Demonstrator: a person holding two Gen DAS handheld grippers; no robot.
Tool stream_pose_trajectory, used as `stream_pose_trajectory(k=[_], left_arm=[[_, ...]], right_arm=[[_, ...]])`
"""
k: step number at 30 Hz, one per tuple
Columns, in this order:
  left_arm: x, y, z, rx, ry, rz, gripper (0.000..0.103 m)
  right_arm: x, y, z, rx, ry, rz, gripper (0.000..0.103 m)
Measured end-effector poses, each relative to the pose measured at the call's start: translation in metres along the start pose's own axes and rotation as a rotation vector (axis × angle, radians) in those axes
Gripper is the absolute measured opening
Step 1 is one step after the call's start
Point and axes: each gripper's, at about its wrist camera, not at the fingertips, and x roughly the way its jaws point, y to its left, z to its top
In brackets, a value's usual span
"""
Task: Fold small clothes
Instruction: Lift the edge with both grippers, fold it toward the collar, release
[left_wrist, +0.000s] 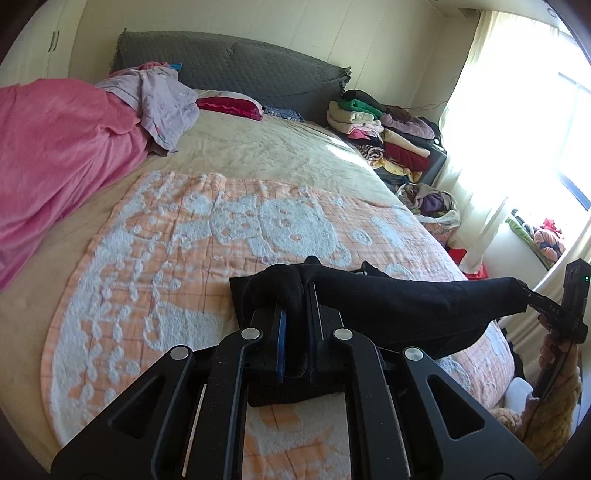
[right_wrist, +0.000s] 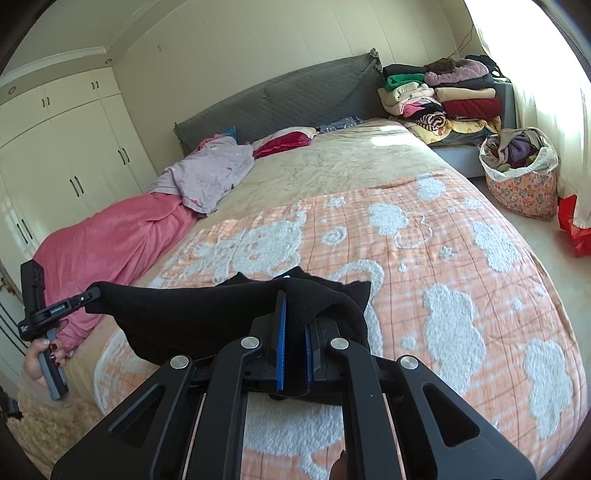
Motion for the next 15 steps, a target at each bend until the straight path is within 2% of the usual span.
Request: stream_pose_trajectory(k=[8,15], left_arm=[[0.037,0.009,0.01,0.002,0.055,0.045,0.003],[0.071,0.018,0.003,-0.003,0.114,0.064,0.003]], right_arm=[[0.038,-0.003,0.012,-0.035,0.061,-0.054,0.007],[0.081,-0.02,0.009,-0.019,0.15,-0.102,0.007]])
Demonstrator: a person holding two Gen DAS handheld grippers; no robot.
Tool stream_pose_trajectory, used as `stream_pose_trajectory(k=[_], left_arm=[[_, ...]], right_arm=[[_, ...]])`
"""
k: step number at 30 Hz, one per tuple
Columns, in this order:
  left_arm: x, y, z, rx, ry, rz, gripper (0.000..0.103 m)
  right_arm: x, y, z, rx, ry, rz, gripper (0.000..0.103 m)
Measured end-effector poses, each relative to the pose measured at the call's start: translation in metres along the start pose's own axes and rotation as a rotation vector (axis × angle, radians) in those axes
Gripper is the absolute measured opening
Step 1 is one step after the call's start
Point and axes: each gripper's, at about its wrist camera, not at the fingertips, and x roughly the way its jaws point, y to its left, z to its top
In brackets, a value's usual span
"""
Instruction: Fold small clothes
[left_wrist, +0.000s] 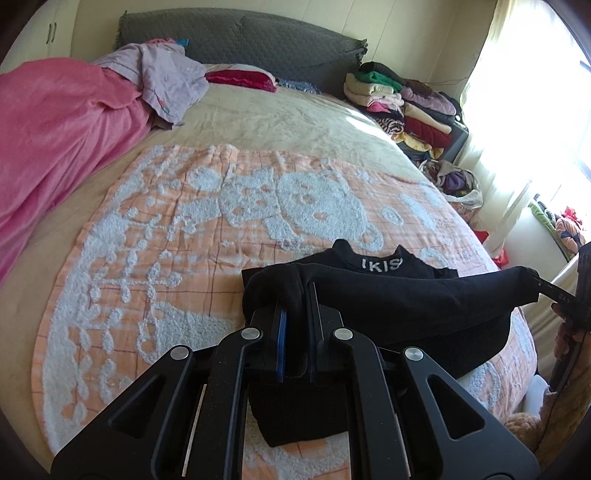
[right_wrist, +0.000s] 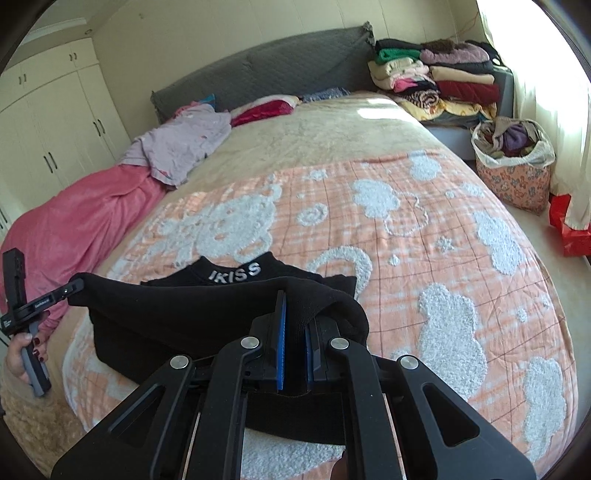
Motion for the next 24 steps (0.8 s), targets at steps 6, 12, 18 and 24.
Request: stream_pose_trajectory(k=[6,12,18,24], left_arm=[[0.03,0.007,-0.006,-0.007,0.039,0.019,0.006],[0.029,0.009,-0.011,0.007,0.031,0.065,0.046],[0.021,0.004,-0.017,0.06,0.03,0.086,0.047],[0.024,-0.018,-0.035,0.147,0.077,0.043,0.045]], right_arm=[[0.037,-0.004,-0.007,-0.001,0.082,-0.069,0.01],[0.048,-0.003,-0.015,-0.039,0.08,-0.186,0.064],[0.043,-0.003,-0.021,-0.058,0.041,-0.193,0.063],[0.044,0.001,-0.031,-0.114,0.084,-0.15,0.04]])
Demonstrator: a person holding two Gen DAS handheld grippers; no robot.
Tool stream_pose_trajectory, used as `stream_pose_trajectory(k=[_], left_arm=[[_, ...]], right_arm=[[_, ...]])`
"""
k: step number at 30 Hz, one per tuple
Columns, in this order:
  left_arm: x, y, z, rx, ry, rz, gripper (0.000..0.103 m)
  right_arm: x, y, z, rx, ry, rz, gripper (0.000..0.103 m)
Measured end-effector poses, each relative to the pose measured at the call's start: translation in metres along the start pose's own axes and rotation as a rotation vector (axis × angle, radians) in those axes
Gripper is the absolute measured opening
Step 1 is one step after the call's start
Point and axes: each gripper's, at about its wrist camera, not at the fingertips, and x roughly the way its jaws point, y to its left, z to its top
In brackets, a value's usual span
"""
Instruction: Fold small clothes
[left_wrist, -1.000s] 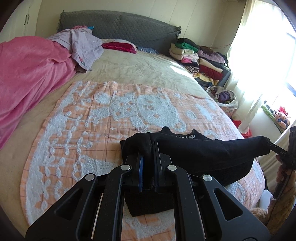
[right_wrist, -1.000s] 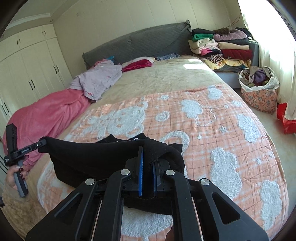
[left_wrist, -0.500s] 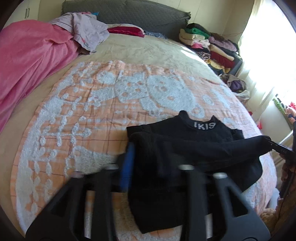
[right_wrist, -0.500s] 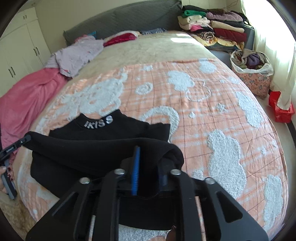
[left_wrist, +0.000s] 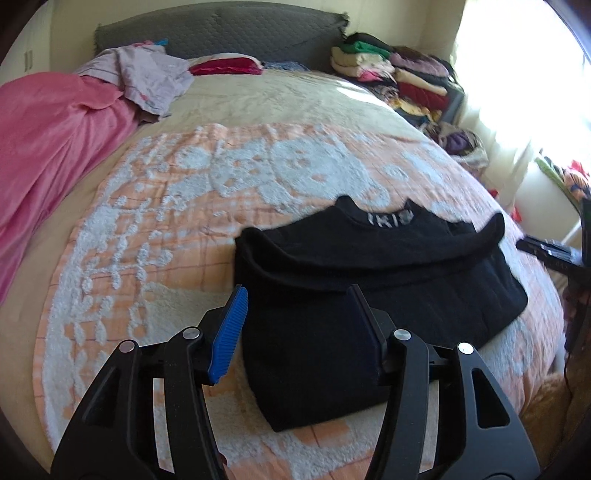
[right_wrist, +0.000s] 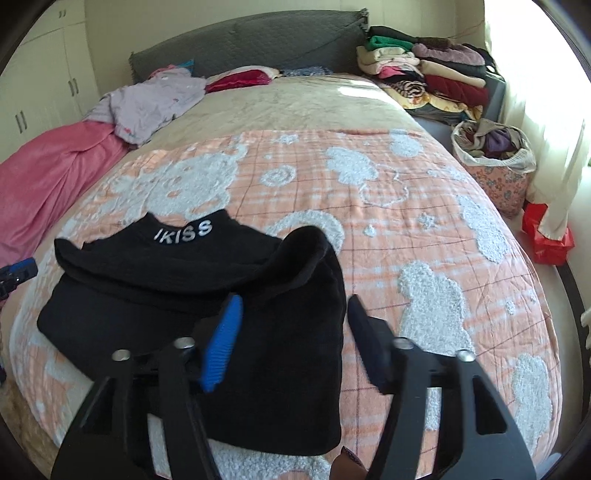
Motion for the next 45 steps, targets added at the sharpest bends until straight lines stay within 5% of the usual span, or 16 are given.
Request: stream_pose_trajectory(k=[3,13,22,31,33,35,43,45], left_arm=[[0.013,-0.017,-0.009,0.067,0.048,-0.008,0.031],[0.071,-0.027,-0.008,0.176,0.141,0.087,0.031],[0.084,-0.004,0.024,0.064,0.068,0.074,0.031],[0.059,0.038,0.036,-0.094,-0.027,0.059,0.037],[0.059,0.044,0.035,-0.106,-0.021,0.059,0.041],[0.066,0.05,0.031,-0.13,0.001,0.038,0.041],[0.089,0.05,0.019,-0.193,0.056,-0.024,0.041],[0.092,0.047,0.019,-0.187,0.055,-0.017,0.028]], right_arm=[[0.011,0.007,-0.005,-0.055,0.048,-0.008,0.018],[0.065,0.025,0.002,-0.131,0.157,0.011,0.017],[0.09,0.019,0.037,-0.056,0.13,0.013,0.017],[0.084,-0.013,0.053,0.075,0.015,-0.04,0.018],[0.08,-0.024,0.051,0.105,-0.007,-0.044,0.02],[0.079,-0.036,0.047,0.139,-0.006,-0.037,0.033],[0.097,-0.057,0.031,0.219,0.074,0.041,0.039],[0.101,-0.057,0.03,0.225,0.081,0.08,0.039]])
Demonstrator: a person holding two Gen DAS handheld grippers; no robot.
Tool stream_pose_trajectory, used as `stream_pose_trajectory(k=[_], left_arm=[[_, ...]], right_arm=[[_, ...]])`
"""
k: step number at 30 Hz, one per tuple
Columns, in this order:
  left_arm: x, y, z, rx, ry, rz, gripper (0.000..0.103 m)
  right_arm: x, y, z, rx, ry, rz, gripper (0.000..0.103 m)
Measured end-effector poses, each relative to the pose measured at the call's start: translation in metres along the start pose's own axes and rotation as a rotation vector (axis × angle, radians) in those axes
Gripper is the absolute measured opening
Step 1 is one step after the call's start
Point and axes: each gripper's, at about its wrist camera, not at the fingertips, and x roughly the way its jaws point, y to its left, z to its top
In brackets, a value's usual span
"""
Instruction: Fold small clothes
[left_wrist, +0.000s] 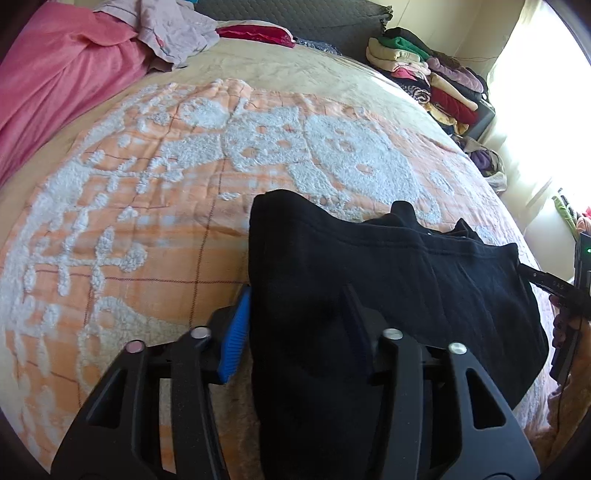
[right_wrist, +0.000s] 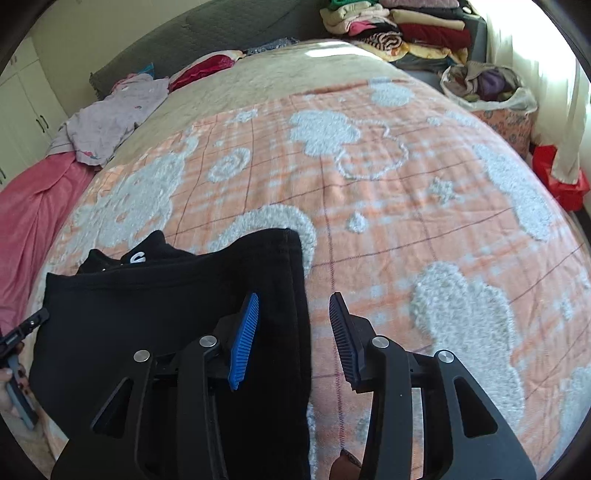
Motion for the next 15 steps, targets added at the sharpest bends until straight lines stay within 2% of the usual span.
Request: stream_pose_trajectory(k=[1,2,3,4,5,8,11,15], left_arm=[[0.001,-0.001,0.0,0.006,-0.003,0.011,0.024],[0.001,-0.001,-0.001,0.006,-0.005,0.018,0.013],[0.001,0.0,-0.001,0.003,-0.006,0.012,0.008],[0.0,0.001,-0.001,0.001,-0.008,0.006,0.007],[-0.003,0.001,-0.001,0.003,-0.015,0.005,0.005],[-0.015,0.002,-0.001,0.005,-0.051,-0.002,0.003],[-0.025,0.0,-0.001,0.021,-0.07,0.008,0.003],[-0.025,0.003,-0.006,0.019,-0.056,0.022,0.004]], right_arm=[[0.002,0.001,0.0,0.0,0.003,0.014,0.039],[0.003,0.001,0.0,0.002,0.007,0.025,0.039],[0.005,0.001,0.0,0.006,0.012,0.035,0.038],[0.006,0.002,-0.001,0.009,0.018,0.05,0.031],[0.007,0.004,-0.001,0.009,0.024,0.07,0.018],[-0.003,0.006,0.001,0.007,-0.001,0.069,0.009],[-0.01,0.006,0.003,0.011,-0.03,0.067,0.008],[-0.001,0.005,0.001,0.015,-0.013,0.019,0.008]])
